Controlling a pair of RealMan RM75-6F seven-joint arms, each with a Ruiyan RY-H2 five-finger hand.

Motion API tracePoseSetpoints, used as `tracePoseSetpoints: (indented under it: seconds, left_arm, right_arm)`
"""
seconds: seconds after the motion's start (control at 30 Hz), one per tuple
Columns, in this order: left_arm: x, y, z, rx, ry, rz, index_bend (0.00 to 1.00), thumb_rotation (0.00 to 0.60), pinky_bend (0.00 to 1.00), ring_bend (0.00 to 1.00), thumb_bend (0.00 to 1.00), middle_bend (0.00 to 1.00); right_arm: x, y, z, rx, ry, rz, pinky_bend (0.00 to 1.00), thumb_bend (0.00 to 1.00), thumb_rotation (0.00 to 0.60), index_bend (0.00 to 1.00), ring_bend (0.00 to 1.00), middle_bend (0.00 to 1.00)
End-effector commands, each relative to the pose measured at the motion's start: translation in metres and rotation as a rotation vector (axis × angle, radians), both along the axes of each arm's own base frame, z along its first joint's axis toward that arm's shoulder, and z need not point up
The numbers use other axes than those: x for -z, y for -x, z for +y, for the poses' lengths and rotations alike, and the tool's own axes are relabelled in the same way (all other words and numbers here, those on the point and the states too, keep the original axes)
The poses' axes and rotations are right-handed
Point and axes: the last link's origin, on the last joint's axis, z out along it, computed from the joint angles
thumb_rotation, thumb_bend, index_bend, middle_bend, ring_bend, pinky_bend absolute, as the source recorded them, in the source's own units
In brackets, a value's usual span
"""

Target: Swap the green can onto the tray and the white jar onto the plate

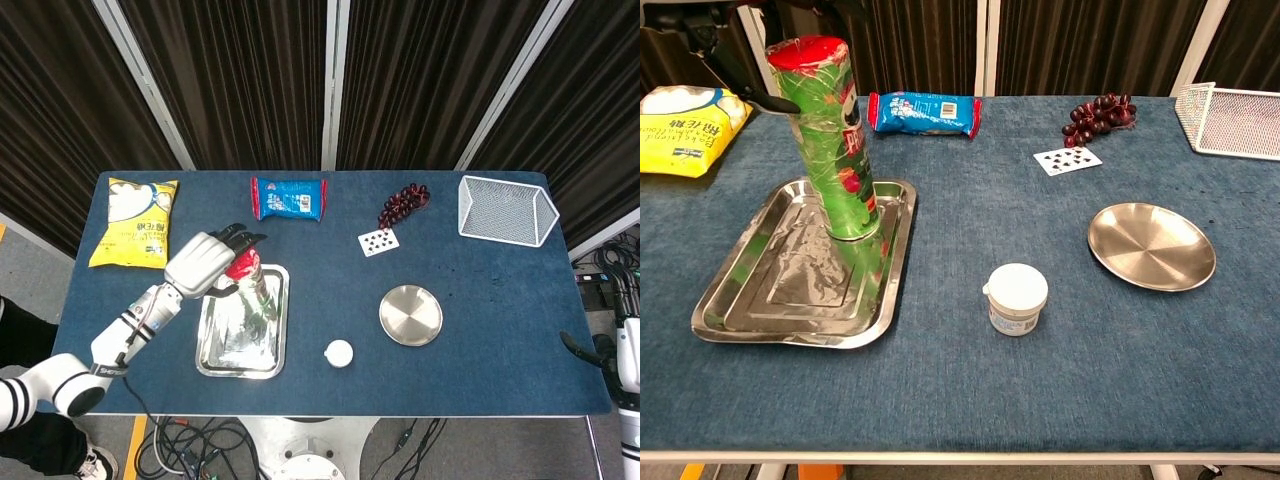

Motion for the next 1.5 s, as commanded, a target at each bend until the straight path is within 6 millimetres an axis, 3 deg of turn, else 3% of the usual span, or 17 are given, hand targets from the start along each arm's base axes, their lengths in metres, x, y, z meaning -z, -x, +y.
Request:
tracePoseSetpoints:
  seconds: [0.03, 0.23, 0.4, 0.63, 0.83, 1.17, 1.5]
  left_arm:
    - [-0.01, 0.001, -0.003, -0.002, -0.028, 0.004, 0.07, 0.6, 0.41, 0.08, 0.17, 0.14]
    - [-0.036, 0.019, -0.017, -0.062, -0.103, -0.015, 0.07, 0.6, 0.41, 0.08, 0.17, 0.14]
    - [-0.054, 0.062, -0.043, -0.186, -0.22, -0.02, 0.07, 0.6, 0.41, 0.08, 0.17, 0.14]
    - [-0.056, 0.129, -0.086, -0.355, -0.306, -0.012, 0.07, 0.6, 0.39, 0.08, 0.17, 0.14]
    - [-0.052, 0.16, -0.109, -0.424, -0.347, -0.021, 0.08, 0.6, 0.38, 0.08, 0.17, 0.15]
    - [-0.045, 0.183, -0.127, -0.479, -0.357, -0.032, 0.09, 0.6, 0.38, 0.08, 0.17, 0.15]
    - [-0.044, 0.189, -0.133, -0.491, -0.359, -0.044, 0.09, 0.6, 0.38, 0.08, 0.17, 0.15]
  right_arm:
    - [0.0, -0.001, 0.0, -0.006, -0.003, 0.003, 0.03, 0.08, 0.6, 0.0, 0.0, 0.0]
    - [0.002, -0.01, -0.001, -0.044, -0.021, 0.017, 0.03, 0.07, 0.6, 0.0, 0.0, 0.01]
    - [0.025, -0.031, -0.009, -0.11, -0.145, 0.077, 0.03, 0.07, 0.6, 0.0, 0.0, 0.02]
    - [0.073, -0.088, -0.029, -0.274, -0.35, 0.178, 0.06, 0.07, 0.6, 0.0, 0.0, 0.05]
    - [0.12, -0.139, -0.035, -0.407, -0.54, 0.251, 0.13, 0.07, 0.6, 0.0, 0.0, 0.09]
    - [0.192, -0.193, -0.046, -0.508, -0.742, 0.348, 0.19, 0.07, 0.6, 0.0, 0.05, 0.14]
    - [0.237, -0.208, -0.049, -0.488, -0.809, 0.406, 0.26, 0.08, 0.6, 0.0, 0.12, 0.18]
